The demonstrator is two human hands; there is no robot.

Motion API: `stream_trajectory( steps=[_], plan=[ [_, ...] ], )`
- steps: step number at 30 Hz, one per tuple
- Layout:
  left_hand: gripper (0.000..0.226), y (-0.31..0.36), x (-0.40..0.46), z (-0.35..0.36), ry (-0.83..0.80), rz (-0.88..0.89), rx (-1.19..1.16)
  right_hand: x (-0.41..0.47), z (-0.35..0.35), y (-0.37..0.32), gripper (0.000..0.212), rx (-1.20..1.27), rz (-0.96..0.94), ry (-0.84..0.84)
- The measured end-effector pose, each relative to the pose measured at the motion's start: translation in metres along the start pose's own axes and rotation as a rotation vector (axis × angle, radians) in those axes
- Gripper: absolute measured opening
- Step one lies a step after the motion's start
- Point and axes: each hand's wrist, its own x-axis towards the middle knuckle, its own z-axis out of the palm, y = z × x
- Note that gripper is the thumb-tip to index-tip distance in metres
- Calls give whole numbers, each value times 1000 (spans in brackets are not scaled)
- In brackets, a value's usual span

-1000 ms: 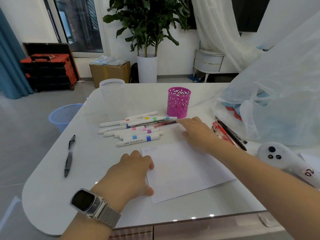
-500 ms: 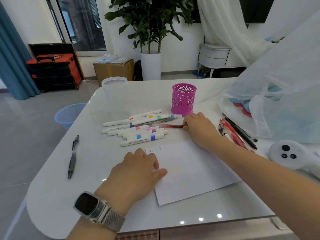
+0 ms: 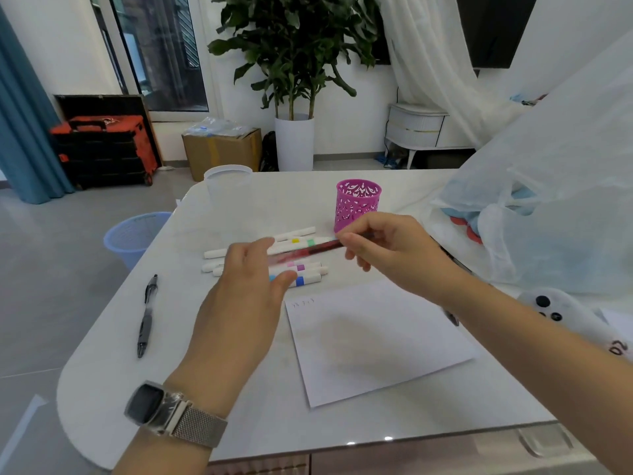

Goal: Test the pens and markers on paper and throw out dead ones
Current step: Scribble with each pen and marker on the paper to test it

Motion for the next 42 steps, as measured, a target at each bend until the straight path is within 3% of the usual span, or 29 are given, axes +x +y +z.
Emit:
stream_trajectory(
  steps=[2,4,6,9,13,19,26,28,32,34,36,38,40,42],
  plan=[
    [15,3,-2,-3,-13,65,9,-1,3,-12,12,277,52,59],
    [24,8,-5,-4,-39,122,-45,0,4,-18,23,569,121,92],
    [26,14,-7,-6,-65,168,-122,0,8,-21,29,715,183,6],
    [25,17,-10,-6,-136,237,-106,-5,21,-18,34,595,269,-170],
    [26,17,-5,-5,-197,220,31,-2,18,-12,35,587,291,-219],
    [31,12,2,-10,-420,180,-90,0,9,-3,32,569,241,-363],
    [35,9,-1,-16,-515,172,-155,-2,13,-2,31,551,183,-469],
    [36,-8,2,-24,-515,93,-130,3,3,5,35,579,222,-319],
    [41,-68,0,-57,-409,-141,-105,10,-54,45,54,854,303,177],
    [43,-73,-6,-60,-419,-131,-77,3,-51,61,38,824,372,194],
    [41,-58,-9,-49,-459,-110,-60,1,-25,66,18,690,447,67],
    [38,-36,-9,-34,-472,-86,2,4,2,64,14,561,455,-6],
    [35,-13,-9,-18,-513,-48,92,8,22,62,7,450,457,66],
    [31,1,-9,-4,-583,-14,167,11,38,62,14,366,448,166]
  ],
)
